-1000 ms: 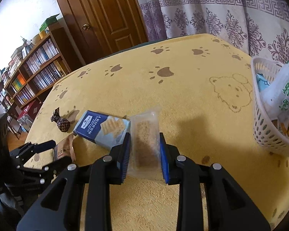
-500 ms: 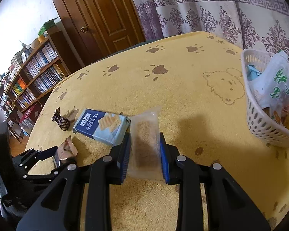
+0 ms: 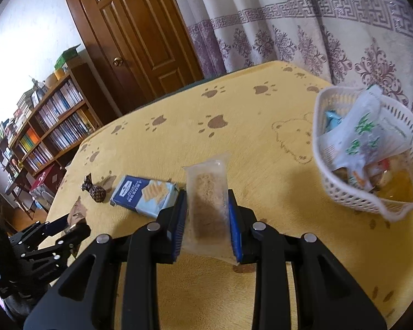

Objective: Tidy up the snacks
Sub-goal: 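Carry the clear brown-snack bag into the white basket while the left gripper lifts the brown nut bag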

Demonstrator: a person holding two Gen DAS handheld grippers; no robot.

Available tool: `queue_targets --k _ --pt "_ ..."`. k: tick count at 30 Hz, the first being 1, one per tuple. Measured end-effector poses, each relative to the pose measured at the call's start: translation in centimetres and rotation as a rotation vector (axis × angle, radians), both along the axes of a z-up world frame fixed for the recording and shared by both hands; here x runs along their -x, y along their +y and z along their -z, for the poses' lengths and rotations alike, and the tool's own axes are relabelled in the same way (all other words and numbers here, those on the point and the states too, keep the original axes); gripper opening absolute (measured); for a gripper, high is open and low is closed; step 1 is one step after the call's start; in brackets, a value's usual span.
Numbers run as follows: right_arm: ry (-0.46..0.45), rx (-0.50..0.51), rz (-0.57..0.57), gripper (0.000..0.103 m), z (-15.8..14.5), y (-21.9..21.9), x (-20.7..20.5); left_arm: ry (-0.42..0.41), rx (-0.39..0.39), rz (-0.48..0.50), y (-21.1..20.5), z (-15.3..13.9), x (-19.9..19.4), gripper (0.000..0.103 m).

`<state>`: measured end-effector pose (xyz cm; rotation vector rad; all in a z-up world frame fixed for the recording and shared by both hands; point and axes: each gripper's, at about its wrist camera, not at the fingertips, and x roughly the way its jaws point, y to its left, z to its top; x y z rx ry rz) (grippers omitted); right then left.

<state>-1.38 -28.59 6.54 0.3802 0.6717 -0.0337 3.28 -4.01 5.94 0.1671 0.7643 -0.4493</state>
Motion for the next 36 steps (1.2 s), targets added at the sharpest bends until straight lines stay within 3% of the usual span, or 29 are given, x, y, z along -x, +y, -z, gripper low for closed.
queue_targets --k 14,28,30,36 --pt "-0.074 0.021 0.198 0.029 -2.7 -7.8 4.7 -0.033 0.024 0.059 -3.3 -2.2 1.8 0.054" --pt "-0.031 0.025 0.384 0.033 -0.6 -16.6 5.8 -0.057 0.02 0.124 -7.1 -3.8 2.8 0.054" --pt "-0.034 0.019 0.393 0.039 -0.4 -17.0 5.9 -0.06 0.019 0.136 -7.7 -3.9 2.9 0.054" --pt "-0.037 0.024 0.414 0.04 -0.1 -17.8 7.1 -0.061 0.023 0.178 -10.0 -4.4 3.1 0.054"
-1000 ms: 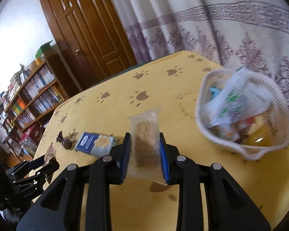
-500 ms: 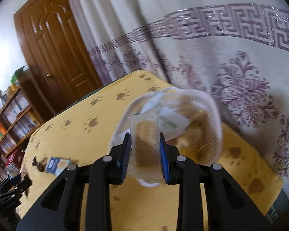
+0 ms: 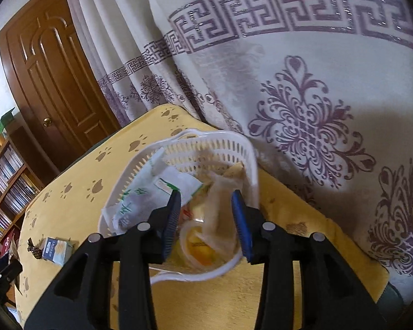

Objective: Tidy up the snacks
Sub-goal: 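Carry the clear brown-snack bag into the white basket while the left gripper lifts the brown nut bag, then lower the brown nut bag into the white basket and open the left gripper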

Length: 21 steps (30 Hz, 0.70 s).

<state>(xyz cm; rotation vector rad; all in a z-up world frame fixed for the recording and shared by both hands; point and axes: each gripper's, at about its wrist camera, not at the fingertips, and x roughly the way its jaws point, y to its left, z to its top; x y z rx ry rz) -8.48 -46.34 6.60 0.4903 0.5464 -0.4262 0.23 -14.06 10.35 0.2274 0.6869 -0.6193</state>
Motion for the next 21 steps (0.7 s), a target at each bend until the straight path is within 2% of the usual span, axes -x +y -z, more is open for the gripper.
queue_targets --k 12,21 --pt "-0.024 0.04 -0.001 0.04 0.1 1.2 2.7 0.025 0.055 0.108 -6.0 -1.3 -0.6 0.054" --pt "-0.037 0.033 -0.003 0.04 0.3 1.8 4.4 0.067 0.111 0.206 -12.5 -1.7 -1.9 0.055"
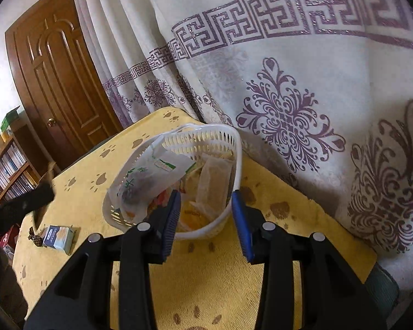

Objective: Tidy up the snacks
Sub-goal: 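Lower the brown nut bag into the white basket and open the left gripper, then move both tools back toward the cracker pack and purple candy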

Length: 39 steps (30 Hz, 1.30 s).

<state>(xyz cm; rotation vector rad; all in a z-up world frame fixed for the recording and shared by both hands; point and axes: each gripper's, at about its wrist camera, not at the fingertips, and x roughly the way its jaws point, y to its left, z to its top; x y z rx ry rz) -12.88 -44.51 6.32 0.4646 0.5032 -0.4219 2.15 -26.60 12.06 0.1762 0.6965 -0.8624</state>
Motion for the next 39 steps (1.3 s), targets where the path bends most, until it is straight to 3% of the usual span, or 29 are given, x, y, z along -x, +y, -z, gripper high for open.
queue_targets --k 14,16,18,27,39 --pt "0.015 0.0 -0.009 0.04 0.4 0.4 0.7 0.046 0.023 0.138 -9.9 1.0 -1.5 0.056" --pt "0.02 0.001 -0.007 0.04 0.5 0.4 0.7 0.029 0.029 0.138 -10.3 1.0 -1.5 0.079" --pt "0.021 0.001 -0.007 0.04 0.5 0.5 0.8 0.019 0.059 0.118 -9.7 0.8 -1.7 0.083" --pt "0.011 0.0 -0.023 0.04 0.4 0.9 0.0 0.047 0.061 0.036 -6.7 1.1 -3.5 0.083" --pt "-0.015 0.01 -0.03 0.04 -0.9 2.0 0.0 0.026 0.026 -0.051 -3.8 1.3 -3.5 0.091"
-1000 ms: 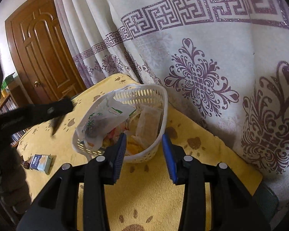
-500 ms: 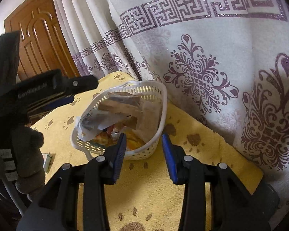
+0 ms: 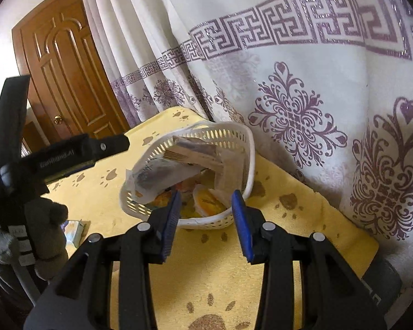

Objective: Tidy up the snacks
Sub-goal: 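Move both tools back toward the cracker pack and purple candy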

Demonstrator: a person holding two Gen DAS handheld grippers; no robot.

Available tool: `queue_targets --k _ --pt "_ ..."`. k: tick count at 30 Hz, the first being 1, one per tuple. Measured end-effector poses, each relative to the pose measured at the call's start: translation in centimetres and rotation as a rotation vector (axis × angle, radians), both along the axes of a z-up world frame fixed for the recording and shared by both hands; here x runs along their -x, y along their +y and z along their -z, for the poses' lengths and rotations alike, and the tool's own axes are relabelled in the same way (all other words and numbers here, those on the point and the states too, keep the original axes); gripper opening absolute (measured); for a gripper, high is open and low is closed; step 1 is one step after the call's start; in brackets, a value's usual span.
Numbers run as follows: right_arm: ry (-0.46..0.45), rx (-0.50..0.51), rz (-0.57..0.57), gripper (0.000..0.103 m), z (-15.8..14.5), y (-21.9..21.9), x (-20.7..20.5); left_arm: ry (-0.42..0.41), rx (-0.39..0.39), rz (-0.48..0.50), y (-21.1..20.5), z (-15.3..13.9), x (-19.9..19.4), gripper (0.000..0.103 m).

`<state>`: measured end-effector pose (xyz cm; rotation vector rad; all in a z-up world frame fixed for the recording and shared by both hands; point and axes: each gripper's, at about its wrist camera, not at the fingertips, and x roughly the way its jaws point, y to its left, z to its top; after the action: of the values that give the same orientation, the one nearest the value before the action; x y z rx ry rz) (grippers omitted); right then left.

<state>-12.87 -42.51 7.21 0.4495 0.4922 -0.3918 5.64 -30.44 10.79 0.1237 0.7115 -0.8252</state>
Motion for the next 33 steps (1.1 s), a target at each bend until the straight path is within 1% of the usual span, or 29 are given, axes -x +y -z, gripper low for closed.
queue_targets --k 8,9,10,12,24,25,28,33 --pt "-0.028 0.016 -0.046 0.04 -1.4 2.2 -0.3 -0.04 -0.033 -0.07 3.1 -0.2 -0.2 0.091" --pt "-0.027 0.018 -0.057 0.041 -1.4 2.6 -0.5 -0.044 -0.037 -0.081 3.6 -0.3 -0.3 0.091" --pt "-0.026 0.019 -0.063 0.045 -1.5 3.0 -0.7 -0.048 -0.044 -0.1 4.3 -0.2 -0.4 0.092" --pt "-0.028 0.022 -0.077 0.047 -1.5 3.7 -0.8 -0.05 -0.054 -0.122 5.2 -0.2 -0.7 0.093" --pt "-0.001 0.03 -0.189 0.048 -1.4 8.1 -2.8 -0.018 -0.093 -0.328 13.1 0.8 -3.2 0.093" --pt "0.002 0.028 -0.196 0.048 -1.4 8.2 -2.9 -0.016 -0.1 -0.351 13.9 1.0 -3.5 0.093" --pt "0.012 0.018 -0.216 0.055 -1.1 9.0 -3.3 -0.014 -0.113 -0.413 16.0 1.5 -4.1 0.093" --pt "0.029 0.021 -0.246 0.055 -0.7 10.3 -3.9 0.01 -0.124 -0.509 19.7 2.4 -4.9 0.093"
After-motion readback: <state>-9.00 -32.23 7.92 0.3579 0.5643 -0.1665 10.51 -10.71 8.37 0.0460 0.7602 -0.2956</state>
